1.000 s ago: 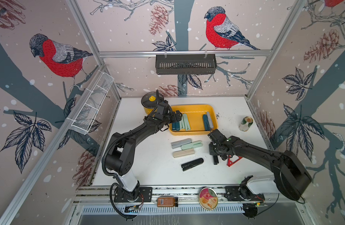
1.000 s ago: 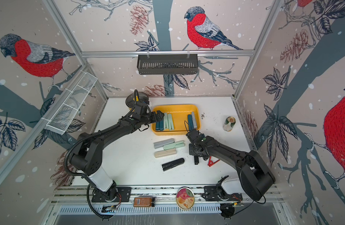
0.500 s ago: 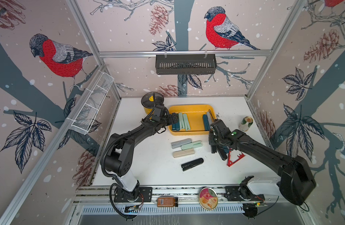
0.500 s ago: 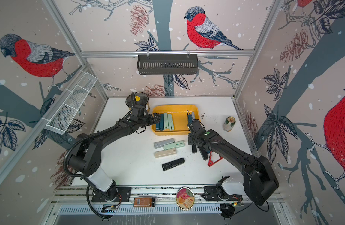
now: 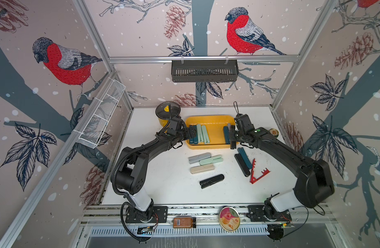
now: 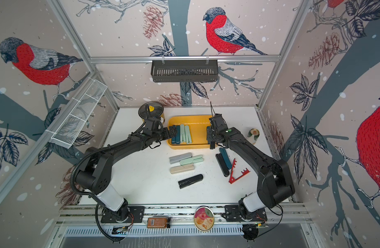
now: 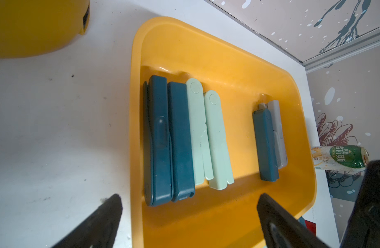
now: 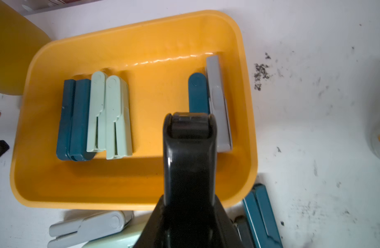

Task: Put the pruning pliers into the storage box
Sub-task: Place the pruning pliers in the storage box.

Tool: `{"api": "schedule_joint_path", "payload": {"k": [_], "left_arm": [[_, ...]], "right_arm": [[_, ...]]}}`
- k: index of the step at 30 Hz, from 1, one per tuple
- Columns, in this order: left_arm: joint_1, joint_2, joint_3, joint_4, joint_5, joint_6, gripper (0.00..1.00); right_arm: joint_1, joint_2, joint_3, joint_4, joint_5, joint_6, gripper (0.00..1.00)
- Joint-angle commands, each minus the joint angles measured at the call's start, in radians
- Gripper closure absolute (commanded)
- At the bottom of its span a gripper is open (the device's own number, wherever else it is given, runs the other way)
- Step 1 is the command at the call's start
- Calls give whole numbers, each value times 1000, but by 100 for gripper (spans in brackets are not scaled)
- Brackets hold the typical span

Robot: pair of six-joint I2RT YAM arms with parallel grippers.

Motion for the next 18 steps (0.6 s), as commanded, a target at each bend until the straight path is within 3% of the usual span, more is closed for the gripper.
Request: {"api": "schedule_joint_path", "payload": {"k": [1, 18], "left_arm": [[2, -1, -5, 35, 7, -1, 2], [3, 35, -5, 63, 90, -21, 2]], "right_arm": [[-4, 69, 71, 37, -29, -39, 76], [43, 535, 470, 5, -20, -78, 75]]}}
